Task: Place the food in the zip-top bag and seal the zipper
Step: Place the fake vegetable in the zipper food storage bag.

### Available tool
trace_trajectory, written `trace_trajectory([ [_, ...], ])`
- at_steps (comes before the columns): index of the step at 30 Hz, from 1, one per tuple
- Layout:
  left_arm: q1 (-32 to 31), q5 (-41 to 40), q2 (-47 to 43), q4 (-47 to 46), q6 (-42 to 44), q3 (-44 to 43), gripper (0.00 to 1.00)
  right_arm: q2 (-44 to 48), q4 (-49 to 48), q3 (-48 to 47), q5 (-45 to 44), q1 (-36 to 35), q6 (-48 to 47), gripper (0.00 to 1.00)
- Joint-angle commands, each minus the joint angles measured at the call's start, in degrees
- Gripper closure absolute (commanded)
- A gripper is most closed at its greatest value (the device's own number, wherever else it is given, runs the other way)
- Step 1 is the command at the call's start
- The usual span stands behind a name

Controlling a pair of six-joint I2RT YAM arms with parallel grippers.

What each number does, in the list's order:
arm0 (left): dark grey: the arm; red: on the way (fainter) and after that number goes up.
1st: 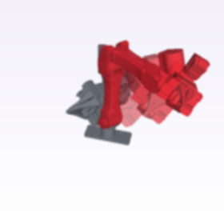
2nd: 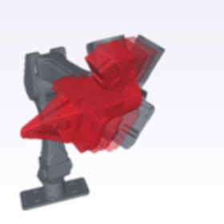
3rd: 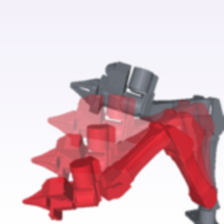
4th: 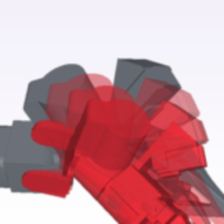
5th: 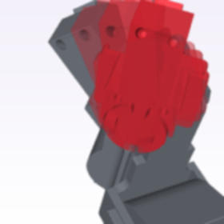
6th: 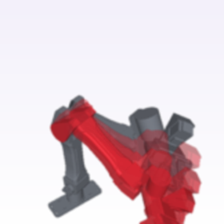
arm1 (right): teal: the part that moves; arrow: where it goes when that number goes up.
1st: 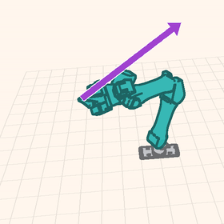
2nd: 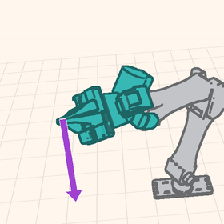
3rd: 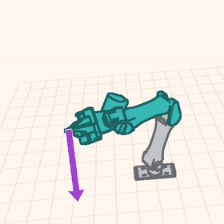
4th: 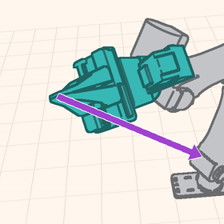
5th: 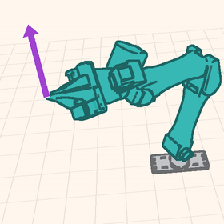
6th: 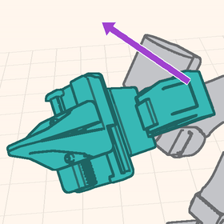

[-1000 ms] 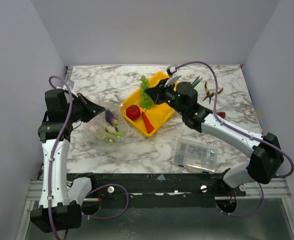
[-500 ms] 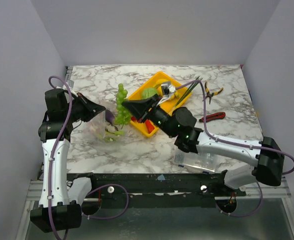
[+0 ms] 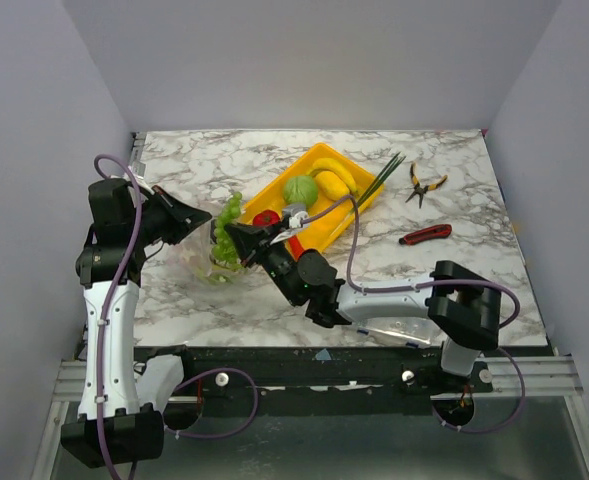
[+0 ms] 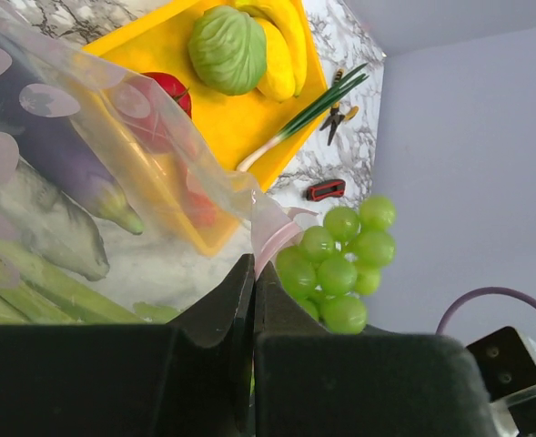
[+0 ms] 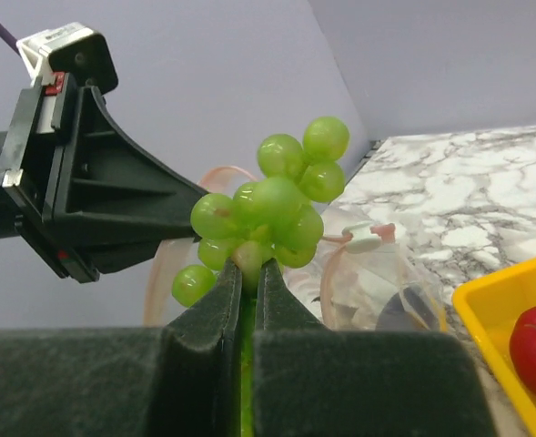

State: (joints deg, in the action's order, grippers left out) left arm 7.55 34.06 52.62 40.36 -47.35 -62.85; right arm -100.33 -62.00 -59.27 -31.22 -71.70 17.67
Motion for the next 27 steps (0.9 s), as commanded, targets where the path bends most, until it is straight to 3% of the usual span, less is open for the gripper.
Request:
trace_trajectory([
  [1, 0.41, 0.59, -0.94, -1.58, -1.41, -1.40, 1.00, -0.50, 3.82, -4.39, 2.79, -0.79, 4.15, 0.92],
  [6, 0.40, 0.79, -0.67, -1.90, -1.18, -0.87, 1.00, 0.65, 25.80, -9.64, 10.79, -0.67, 13.14, 0.69],
  [10, 0.36, 0.62, -1.34, -1.76, -1.03, -0.65, 1.00, 2.61, 35.12, -10.48, 12.96, -0.39, 18.87, 0.47],
  [16, 0.40, -0.42, -2.17, -1.25, -0.41, -0.73, 1.00, 5.04, 45.91, -13.61, 15.92, 3.93, 18.31, 0.46],
  [27, 0.37, -1.78, -2.30, -0.73, 0.43, -1.02, 1.00, 14.27, 53.75, -12.84, 9.34, 5.73, 9.43, 0.40],
])
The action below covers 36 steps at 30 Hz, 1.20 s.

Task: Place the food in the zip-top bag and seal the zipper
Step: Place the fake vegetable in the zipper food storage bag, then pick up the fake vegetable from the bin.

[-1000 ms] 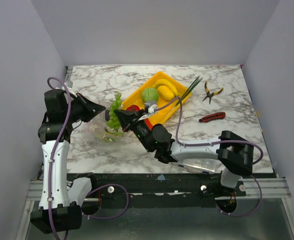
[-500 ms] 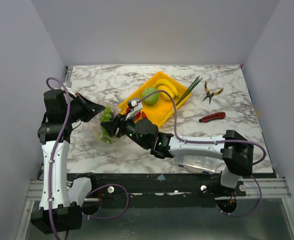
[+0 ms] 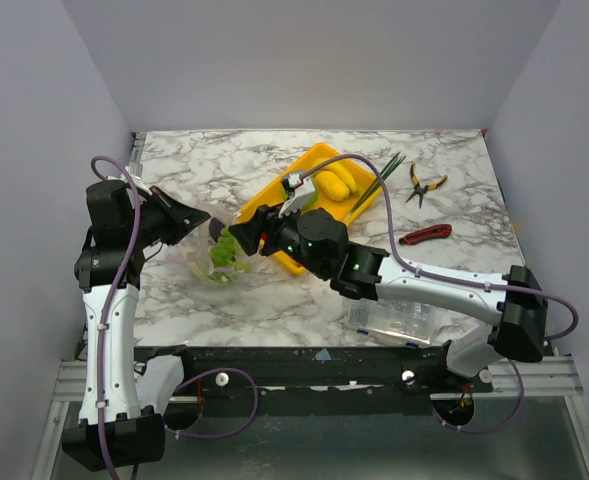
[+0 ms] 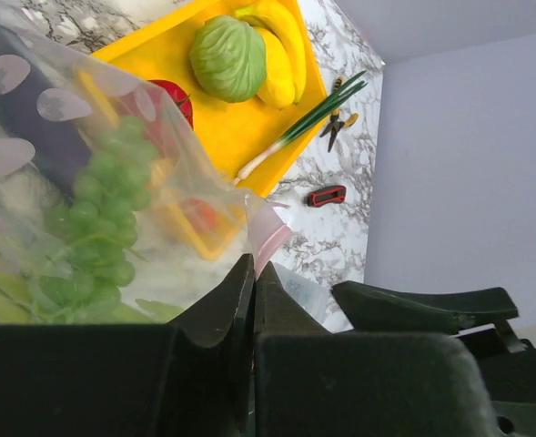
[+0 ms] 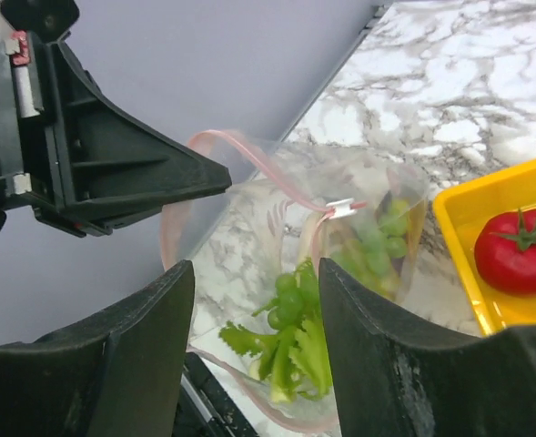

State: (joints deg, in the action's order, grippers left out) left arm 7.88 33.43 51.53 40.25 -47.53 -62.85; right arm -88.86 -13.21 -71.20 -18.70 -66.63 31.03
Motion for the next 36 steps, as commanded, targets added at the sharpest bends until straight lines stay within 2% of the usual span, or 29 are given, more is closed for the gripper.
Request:
trace_trajectory([
  [1, 0.08, -1.28, -1.36, -0.64, 0.68, -1.12, 1.00, 3.48, 5.67, -0.71, -3.92, 0.92, -4.56, 0.39],
  [5, 0.11, -2.98, -1.56, 0.44, 1.46, -1.48, 1.00, 5.11, 8.91, 0.34, -6.08, 2.90, -6.25, 0.39],
  [10, 0.08, -4.43, -1.89, 1.38, 2.58, -2.18, 1.00, 6.28, 12.49, 2.99, -1.60, 9.05, -4.58, 0.38],
  [14, 0.10, -5.66, -2.30, 1.83, 3.42, -2.02, 1.00, 5.77, 16.35, 4.01, -0.81, 13.24, -5.14, 0.33],
  [20, 0.11, -4.43, -1.89, 1.73, 4.27, -1.33, 1.00, -1.12, 23.99, -1.31, -9.50, 18.77, -13.85, 0.24],
  [25, 0.11, -4.16, -1.57, 1.21, 3.88, -0.95, 1.00, -8.88, 27.00, -6.96, 0.50, 26.85, -16.94, 0.21],
  [28, 0.04, -3.96, -1.19, 1.10, 3.87, -1.26, 1.00, -13.57, 27.15, -9.84, 2.02, 27.93, -22.68, 0.22],
  [30, 0.10, -3.99, -1.08, 1.07, 3.98, -1.23, 1.00, -15.51, 28.37, -12.12, 7.52, 27.98, -24.08, 0.25],
  [36, 0.04, -4.24, -0.73, 0.49, 3.85, -0.68, 1.00, -20.56, 25.47, -15.12, 24.21, 27.17, -12.59, 0.26],
])
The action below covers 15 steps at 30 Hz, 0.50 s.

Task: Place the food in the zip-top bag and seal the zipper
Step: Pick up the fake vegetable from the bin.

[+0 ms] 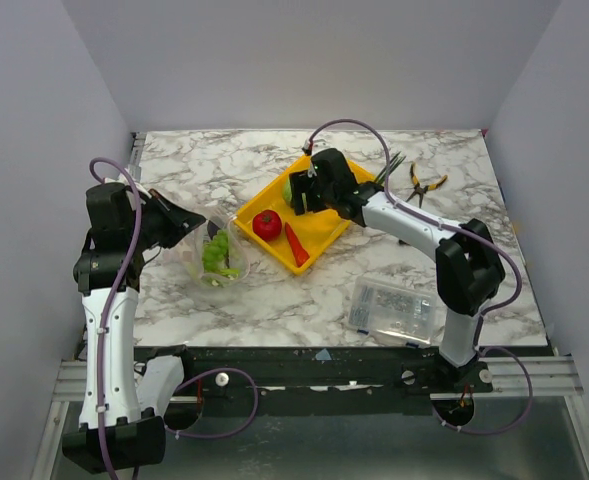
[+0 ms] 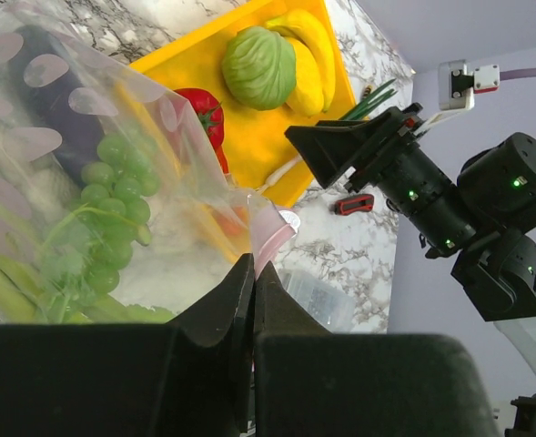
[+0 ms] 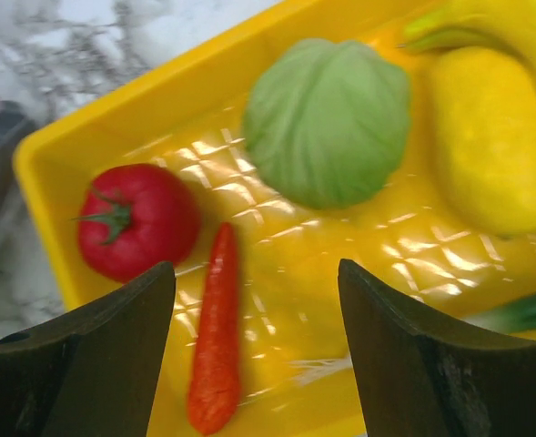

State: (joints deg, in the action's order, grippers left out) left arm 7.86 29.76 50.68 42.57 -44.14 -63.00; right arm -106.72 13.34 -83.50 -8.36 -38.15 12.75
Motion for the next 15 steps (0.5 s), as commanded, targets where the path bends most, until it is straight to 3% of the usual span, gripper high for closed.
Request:
trace_trajectory([
  [1, 0.10, -0.57, 0.37, -1.89, 0.45, -0.61, 1.00, -3.28, -3.05, -2.40, 14.95, -1.91, 6.93, 0.23],
  [7, 0.09, -0.97, 0.59, -1.61, 0.73, -0.64, 1.00, -7.03, -10.06, -1.85, 18.56, -4.10, 13.25, 0.08],
  [15, 0.09, -0.63, 0.31, -1.54, 0.64, -0.41, 1.00, -12.07, -9.48, -4.64, 14.57, -4.12, 15.63, 0.06],
])
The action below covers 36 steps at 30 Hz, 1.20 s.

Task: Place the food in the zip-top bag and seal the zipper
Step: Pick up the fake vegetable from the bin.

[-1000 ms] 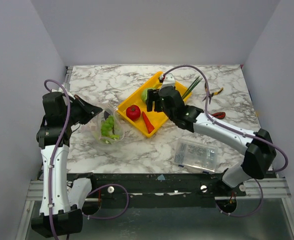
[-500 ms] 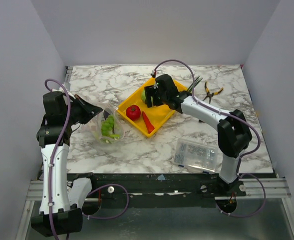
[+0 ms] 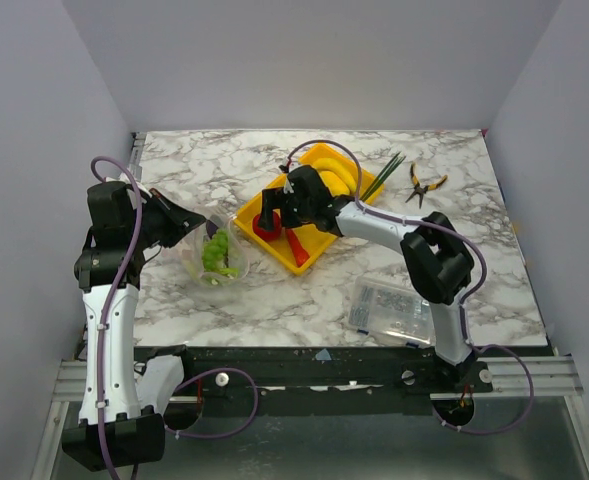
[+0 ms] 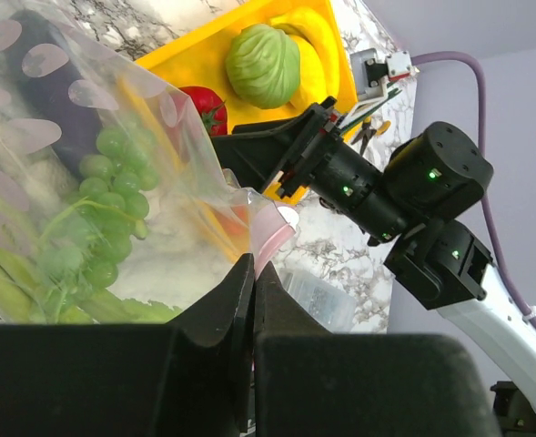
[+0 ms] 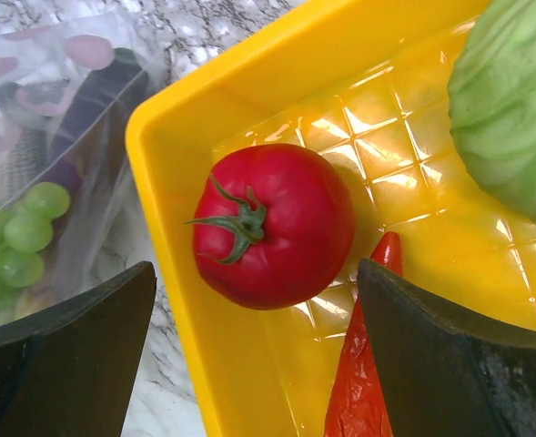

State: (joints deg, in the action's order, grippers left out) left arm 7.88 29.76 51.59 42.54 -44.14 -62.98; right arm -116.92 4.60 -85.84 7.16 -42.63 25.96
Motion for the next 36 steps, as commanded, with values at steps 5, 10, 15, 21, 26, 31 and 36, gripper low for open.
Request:
trace_trajectory([
  [5, 0.11, -0.52, -0.74, -1.77, 0.67, 0.09, 1.00, -4.13, 0.97, -4.10, -0.44, 0.36, 1.92, 0.06],
  [10, 0.07, -0.11, -0.68, -1.76, 0.56, 0.48, 1.00, -6.92, 0.57, -5.69, 0.52, 0.40, 4.11, 0.11],
  [15, 0.10, -0.30, -1.45, -1.37, 0.67, 0.23, 1.00, -8.02, 0.59, -6.22, -1.10, 0.53, 4.09, 0.16],
  [21, 0.08, -0.12, -1.48, -1.22, 0.68, 0.31, 1.00, -8.94, 0.78, -6.99, 0.18, 0.67, 4.05, 0.27],
  [26, 0.06, -0.18, -2.27, -0.98, 0.56, 0.66, 1.00, -2.75, -0.95, -3.00, -3.02, 0.66, 3.65, 0.59],
  [31, 0.08, -0.27, -2.21, -0.89, 0.71, 0.33, 1.00, 7.13, -1.33, 1.39, -5.93, 0.60, 1.70, 0.96],
  [36, 0.07, -0.87, -1.83, -1.07, 0.71, 0.07, 1.00, 17.35, -6.78, 10.03, -4.37, -0.44, 2.03, 1.00],
])
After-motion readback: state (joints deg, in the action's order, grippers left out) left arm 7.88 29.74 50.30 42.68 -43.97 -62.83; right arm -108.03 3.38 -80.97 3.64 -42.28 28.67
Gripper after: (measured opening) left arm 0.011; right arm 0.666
